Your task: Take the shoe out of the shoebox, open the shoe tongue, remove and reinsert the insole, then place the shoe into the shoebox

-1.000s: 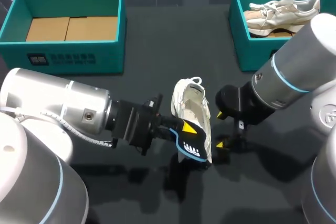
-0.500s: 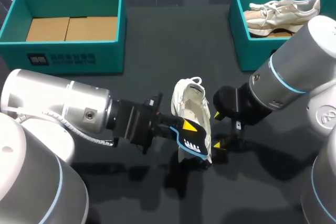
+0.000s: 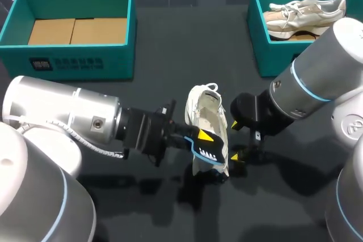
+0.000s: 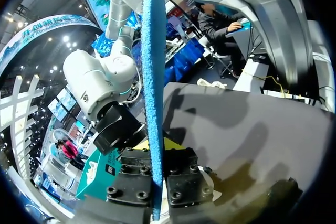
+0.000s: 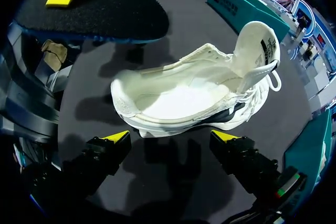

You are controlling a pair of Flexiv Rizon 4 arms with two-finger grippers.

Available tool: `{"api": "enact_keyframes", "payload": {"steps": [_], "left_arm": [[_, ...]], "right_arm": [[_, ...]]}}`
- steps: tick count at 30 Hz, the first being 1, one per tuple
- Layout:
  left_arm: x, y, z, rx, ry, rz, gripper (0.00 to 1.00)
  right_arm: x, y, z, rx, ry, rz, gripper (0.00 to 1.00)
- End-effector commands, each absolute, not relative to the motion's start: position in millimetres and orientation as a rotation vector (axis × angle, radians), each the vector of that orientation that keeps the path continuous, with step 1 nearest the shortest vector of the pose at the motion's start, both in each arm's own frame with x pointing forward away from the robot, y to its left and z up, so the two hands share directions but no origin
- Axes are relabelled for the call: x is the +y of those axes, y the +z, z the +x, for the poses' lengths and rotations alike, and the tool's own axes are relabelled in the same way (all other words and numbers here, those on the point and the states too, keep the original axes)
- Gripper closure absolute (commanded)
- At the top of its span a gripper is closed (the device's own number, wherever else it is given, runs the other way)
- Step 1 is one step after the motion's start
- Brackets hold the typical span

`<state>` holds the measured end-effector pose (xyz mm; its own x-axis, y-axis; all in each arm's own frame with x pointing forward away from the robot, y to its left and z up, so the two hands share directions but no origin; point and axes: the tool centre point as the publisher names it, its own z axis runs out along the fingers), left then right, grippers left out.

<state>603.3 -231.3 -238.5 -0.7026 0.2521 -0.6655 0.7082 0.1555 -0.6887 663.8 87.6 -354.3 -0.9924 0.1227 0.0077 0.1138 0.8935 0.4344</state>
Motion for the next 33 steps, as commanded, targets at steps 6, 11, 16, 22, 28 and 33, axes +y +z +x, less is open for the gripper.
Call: {"api": "enact_keyframes", "payload": {"steps": [6,11,16,22,28,33], "left_arm": [[-247.6,-243.0,612.1,2.012,-1.661,0.843,1.00],[-253.8,-243.0,610.8,2.005,-1.687,0.805,1.00],[-259.9,-242.2,609.7,1.993,-1.687,0.766,1.00],[-268.6,-249.6,614.8,2.013,-1.684,0.687,1.00],[-274.2,-255.4,619.4,2.024,-1.686,0.636,1.00],[-279.3,-259.7,621.7,2.029,-1.685,0.621,1.00]], "right_arm": [[88.1,-355.8,662.8,3.035,0.694,0.191,0.00],[88.1,-355.8,662.8,3.035,0.694,0.191,0.00],[88.1,-355.8,662.8,3.035,0.694,0.191,0.00],[88.1,-355.8,662.8,3.035,0.694,0.191,0.00],[88.1,-355.8,662.8,3.035,0.694,0.191,0.00],[88.1,-355.8,662.8,3.035,0.694,0.191,0.00]]}}
